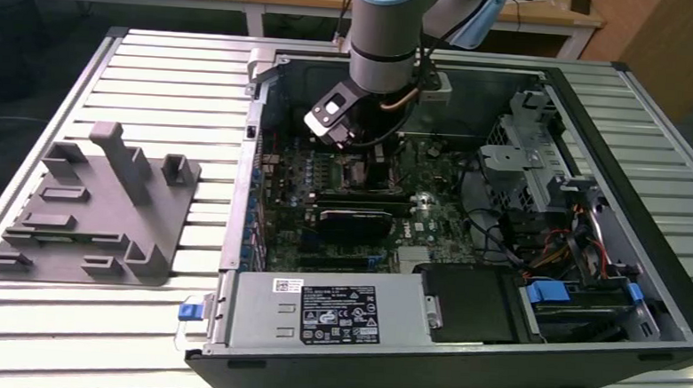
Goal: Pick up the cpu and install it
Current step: 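Place the cpu into insertion slot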
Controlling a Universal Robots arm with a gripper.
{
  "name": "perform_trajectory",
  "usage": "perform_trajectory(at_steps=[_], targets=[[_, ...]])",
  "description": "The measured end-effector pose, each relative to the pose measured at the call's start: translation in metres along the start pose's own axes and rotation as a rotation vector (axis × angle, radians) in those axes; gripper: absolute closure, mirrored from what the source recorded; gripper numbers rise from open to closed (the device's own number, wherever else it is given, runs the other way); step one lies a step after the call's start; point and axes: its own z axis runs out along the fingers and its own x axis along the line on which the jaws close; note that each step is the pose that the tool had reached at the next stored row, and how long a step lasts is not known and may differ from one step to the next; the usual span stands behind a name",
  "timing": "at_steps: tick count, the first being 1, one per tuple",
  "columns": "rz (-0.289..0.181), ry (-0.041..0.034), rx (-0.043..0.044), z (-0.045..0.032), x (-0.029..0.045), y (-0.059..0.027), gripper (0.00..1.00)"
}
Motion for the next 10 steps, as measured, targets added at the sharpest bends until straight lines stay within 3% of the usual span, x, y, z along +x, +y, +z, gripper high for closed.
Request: perform_trajectory(at_steps=[10], targets=[[0.000, 0.0011, -0.0005, 0.0008, 0.0030, 0.0001, 0.45]])
